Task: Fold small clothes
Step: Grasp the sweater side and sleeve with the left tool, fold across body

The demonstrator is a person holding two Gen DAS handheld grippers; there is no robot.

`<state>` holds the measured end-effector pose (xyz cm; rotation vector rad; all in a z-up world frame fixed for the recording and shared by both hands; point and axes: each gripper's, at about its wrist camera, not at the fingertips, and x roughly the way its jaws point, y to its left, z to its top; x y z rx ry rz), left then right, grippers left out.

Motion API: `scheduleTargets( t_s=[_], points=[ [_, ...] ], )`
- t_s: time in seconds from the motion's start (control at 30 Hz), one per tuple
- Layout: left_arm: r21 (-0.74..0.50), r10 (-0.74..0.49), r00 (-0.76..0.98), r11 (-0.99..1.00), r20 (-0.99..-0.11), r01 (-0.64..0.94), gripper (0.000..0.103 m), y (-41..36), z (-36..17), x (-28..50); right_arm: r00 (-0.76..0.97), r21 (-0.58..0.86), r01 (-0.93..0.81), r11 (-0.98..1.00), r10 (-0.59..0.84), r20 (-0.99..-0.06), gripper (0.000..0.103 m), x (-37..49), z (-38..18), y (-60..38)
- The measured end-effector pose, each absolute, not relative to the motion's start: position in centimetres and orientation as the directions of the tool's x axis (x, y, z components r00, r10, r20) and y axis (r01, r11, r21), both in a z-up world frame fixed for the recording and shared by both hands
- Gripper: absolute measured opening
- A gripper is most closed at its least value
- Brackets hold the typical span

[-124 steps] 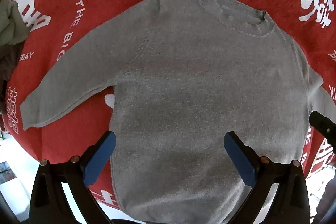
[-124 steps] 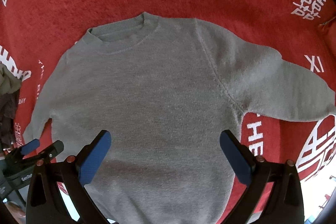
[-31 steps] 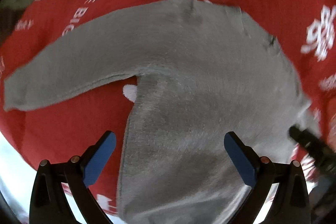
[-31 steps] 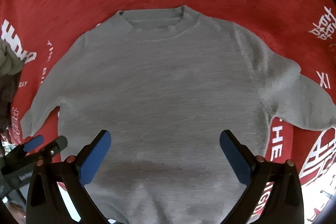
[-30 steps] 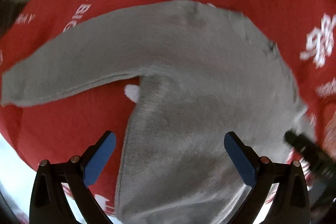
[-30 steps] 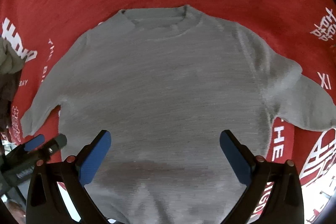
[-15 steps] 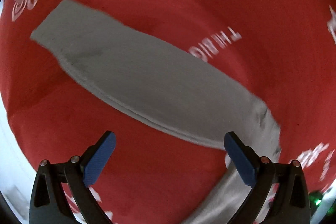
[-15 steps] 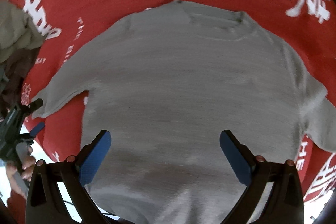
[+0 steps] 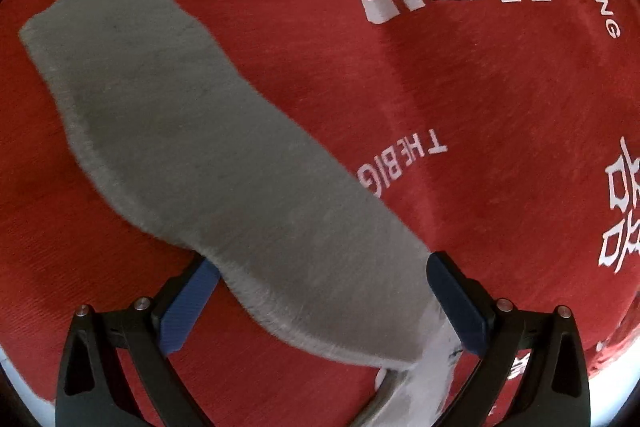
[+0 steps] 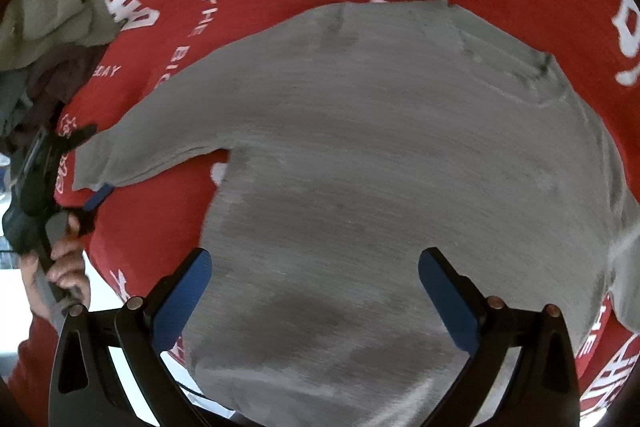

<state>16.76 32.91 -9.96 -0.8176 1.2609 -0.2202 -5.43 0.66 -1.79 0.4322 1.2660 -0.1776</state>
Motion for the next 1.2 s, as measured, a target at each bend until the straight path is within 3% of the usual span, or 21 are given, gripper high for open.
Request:
scheduleTargets(
  t_s=[0.13, 0.2, 0.23, 0.27, 0.3, 0.33, 0.47, 0.63, 0.93, 1.1, 1.2],
  points=[
    [-0.593, -0.512, 0.314, 0.757, -0.799, -0.274, 0.103, 31.8, -9.7, 17.7, 0.298, 0.223, 0.34, 0.914, 0.121, -0.947, 0.103, -4.8, -1.9, 1.7],
    [-0.535, -0.46, 0.296, 0.804, -0.837, -0.262, 0.089, 31.4, -9.3, 17.9, 0.297, 0.229, 0.339, 0.912, 0.127, -0.946, 0.103, -4.8, -1.9, 1.9],
    [-0.491, -0.42, 0.29, 0.837, -0.86, -0.243, 0.064, 31.1, -9.2, 18.0, 0.298, 0.231, 0.341, 0.911, 0.128, -0.946, 0.103, -4.8, -1.9, 2.0],
    [-0.463, -0.399, 0.28, 0.858, -0.873, -0.222, 0.031, 31.0, -9.2, 18.0, 0.3, 0.235, 0.342, 0.91, 0.131, -0.945, 0.103, -5.0, -1.9, 2.1],
    [-0.435, -0.384, 0.251, 0.878, -0.889, -0.199, 0.018, 30.8, -9.5, 18.2, 0.302, 0.237, 0.344, 0.909, 0.132, -0.944, 0.103, -5.1, -1.8, 2.1],
    [-0.435, -0.387, 0.241, 0.881, -0.89, -0.188, 0.015, 30.9, -9.6, 18.2, 0.306, 0.242, 0.345, 0.907, 0.135, -0.942, 0.103, -5.3, -1.7, 2.1],
    [-0.427, -0.39, 0.271, 0.899, -0.88, -0.092, 0.011, 30.2, -7.7, 18.1, 0.323, 0.253, 0.354, 0.901, 0.136, -0.937, 0.1, -6.1, -1.2, 1.9],
    [-0.482, -0.48, 0.317, 0.873, -0.818, 0.079, 0.011, 27.3, -2.5, 17.9, 0.349, 0.278, 0.398, 0.874, 0.136, -0.927, 0.089, -7.8, -0.6, 0.8],
    [-0.508, -0.668, 0.232, 0.708, -0.707, 0.491, 0.011, 11.6, 5.1, 13.6, 0.409, 0.312, 0.53, 0.789, 0.085, -0.909, 0.089, -13.4, 0.6, -3.5],
    [-0.515, -0.668, 0.06, 0.625, -0.742, 0.587, 0.011, 0.7, 2.1, 7.8, 0.421, 0.341, 0.622, 0.705, 0.066, -0.905, 0.089, -17.5, -0.4, -8.1],
    [-0.387, -0.542, 0.049, 0.657, -0.839, 0.647, 0.011, -4.1, -2.1, 4.2, 0.417, 0.352, 0.678, 0.646, 0.056, -0.907, 0.089, -20.2, -1.3, -11.0]
  ],
)
